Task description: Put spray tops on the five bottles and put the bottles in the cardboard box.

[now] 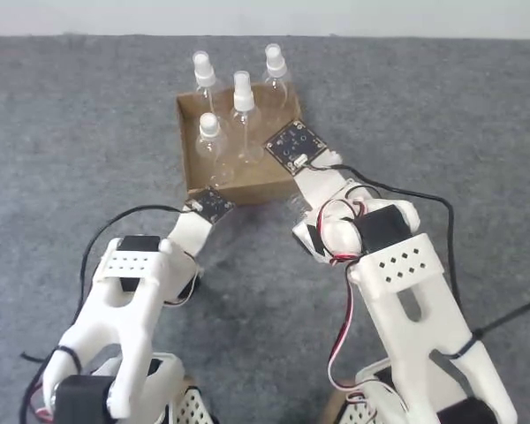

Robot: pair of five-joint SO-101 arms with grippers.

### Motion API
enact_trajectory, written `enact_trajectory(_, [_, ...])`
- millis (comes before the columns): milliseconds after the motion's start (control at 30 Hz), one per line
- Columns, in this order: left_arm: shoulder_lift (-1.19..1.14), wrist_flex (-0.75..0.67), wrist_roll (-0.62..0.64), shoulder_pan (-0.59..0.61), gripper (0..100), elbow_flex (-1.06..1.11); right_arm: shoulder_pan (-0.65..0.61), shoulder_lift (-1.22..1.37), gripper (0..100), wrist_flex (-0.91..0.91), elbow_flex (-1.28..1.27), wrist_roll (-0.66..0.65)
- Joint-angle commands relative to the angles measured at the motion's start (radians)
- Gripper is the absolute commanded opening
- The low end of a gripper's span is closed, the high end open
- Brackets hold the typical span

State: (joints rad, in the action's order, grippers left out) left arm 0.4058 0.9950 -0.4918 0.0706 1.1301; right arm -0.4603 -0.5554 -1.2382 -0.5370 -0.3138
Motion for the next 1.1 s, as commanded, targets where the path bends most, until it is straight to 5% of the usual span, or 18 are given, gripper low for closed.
enact_trajectory(0, [0.026,-0.032,0.032,0.002,1,-0.005,0.002,-0.062,0.7,-0.001,0.018,0.025])
enact_trajectory(400, [0.091,-0.017,0.032,-0.002,1,0.005,-0.022,-0.358,0.7,0.018,-0.097,0.026])
enact_trajectory(733, [0.591,-0.049,0.149,0.005,2,0.236,-0.113,-0.438,0.7,0.065,-0.18,0.028])
enact_trajectory(1067, [1.054,0.114,0.201,0.005,2,0.36,-0.113,-0.538,0.7,0.068,-0.207,0.187])
